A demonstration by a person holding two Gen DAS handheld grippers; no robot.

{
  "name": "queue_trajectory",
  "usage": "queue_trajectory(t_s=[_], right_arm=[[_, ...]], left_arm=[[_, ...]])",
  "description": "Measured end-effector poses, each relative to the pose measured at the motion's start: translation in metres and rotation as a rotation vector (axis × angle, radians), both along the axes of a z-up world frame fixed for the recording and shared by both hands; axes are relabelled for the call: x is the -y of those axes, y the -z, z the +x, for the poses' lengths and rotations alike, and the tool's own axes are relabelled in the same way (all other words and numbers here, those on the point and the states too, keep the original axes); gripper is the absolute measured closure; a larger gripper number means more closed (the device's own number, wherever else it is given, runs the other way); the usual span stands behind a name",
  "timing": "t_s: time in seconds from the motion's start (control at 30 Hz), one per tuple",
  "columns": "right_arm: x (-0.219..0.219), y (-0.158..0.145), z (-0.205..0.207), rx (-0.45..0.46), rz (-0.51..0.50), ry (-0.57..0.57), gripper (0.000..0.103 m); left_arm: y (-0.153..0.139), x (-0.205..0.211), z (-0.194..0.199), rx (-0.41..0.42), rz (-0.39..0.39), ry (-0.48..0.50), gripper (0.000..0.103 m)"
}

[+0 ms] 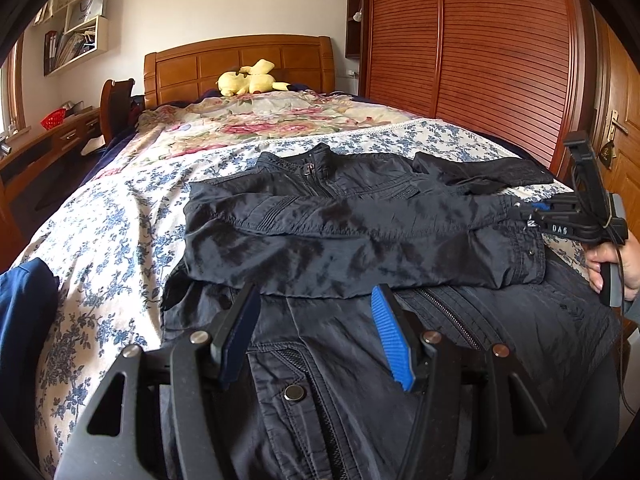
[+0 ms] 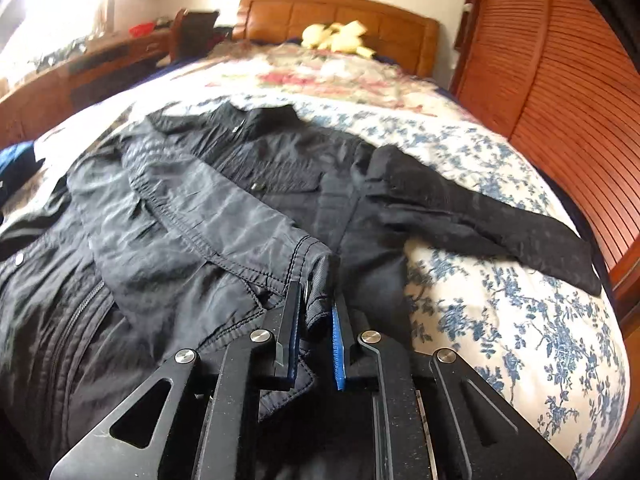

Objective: Fold large clothes

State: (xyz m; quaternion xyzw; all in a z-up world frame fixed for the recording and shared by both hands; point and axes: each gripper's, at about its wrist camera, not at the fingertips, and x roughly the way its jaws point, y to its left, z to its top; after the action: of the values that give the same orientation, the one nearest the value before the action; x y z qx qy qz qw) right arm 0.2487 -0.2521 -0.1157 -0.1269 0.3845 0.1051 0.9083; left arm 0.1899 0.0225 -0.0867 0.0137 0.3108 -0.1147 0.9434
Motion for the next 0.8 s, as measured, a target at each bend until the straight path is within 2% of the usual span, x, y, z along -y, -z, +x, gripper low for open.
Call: queue_trajectory(t_s=[0.03, 0.13, 0.17, 0.2, 0.27, 0.4, 0.6, 0.7, 0.8], right_arm=[[-0.002, 0.002, 0.001, -0.009, -0.011, 0.000, 0.091], [0.000, 0.002, 0.003, -0.011, -0.009, 0.011, 0.076], [0.002, 0.001, 0.003, -0.008, -0.001, 0.019, 0.065], [0.003, 0.000, 0.004, -0.006, 0.013, 0.023, 0.060], [0.003, -0.002, 0.002, 0.004, 0.041, 0.012, 0.057], [-0.007, 0.000, -0.003, 0.025, 0.032, -0.034, 0.053], [-0.026, 0.026, 0.001, -0.049, 0.032, -0.110, 0.052], [-0.030, 0.048, 0.009, -0.116, 0.037, -0.118, 0.052], [-0.031, 0.062, 0.009, -0.131, 0.036, -0.113, 0.049]], left_arm=[[0.000, 0.000, 0.000, 0.001, 0.000, 0.000, 0.046], [0.000, 0.001, 0.000, 0.000, 0.001, 0.000, 0.046], [0.000, 0.001, -0.001, -0.001, 0.001, 0.000, 0.046], [0.000, 0.001, -0.001, -0.001, 0.001, 0.000, 0.046], [0.000, 0.001, 0.000, -0.002, 0.001, -0.001, 0.046], [0.000, 0.002, 0.000, 0.000, 0.003, -0.001, 0.046], [0.004, 0.003, 0.002, -0.007, 0.008, -0.001, 0.046], [0.006, 0.003, 0.003, -0.012, 0.008, -0.003, 0.046], [0.007, 0.004, 0.003, -0.015, 0.012, -0.003, 0.046]])
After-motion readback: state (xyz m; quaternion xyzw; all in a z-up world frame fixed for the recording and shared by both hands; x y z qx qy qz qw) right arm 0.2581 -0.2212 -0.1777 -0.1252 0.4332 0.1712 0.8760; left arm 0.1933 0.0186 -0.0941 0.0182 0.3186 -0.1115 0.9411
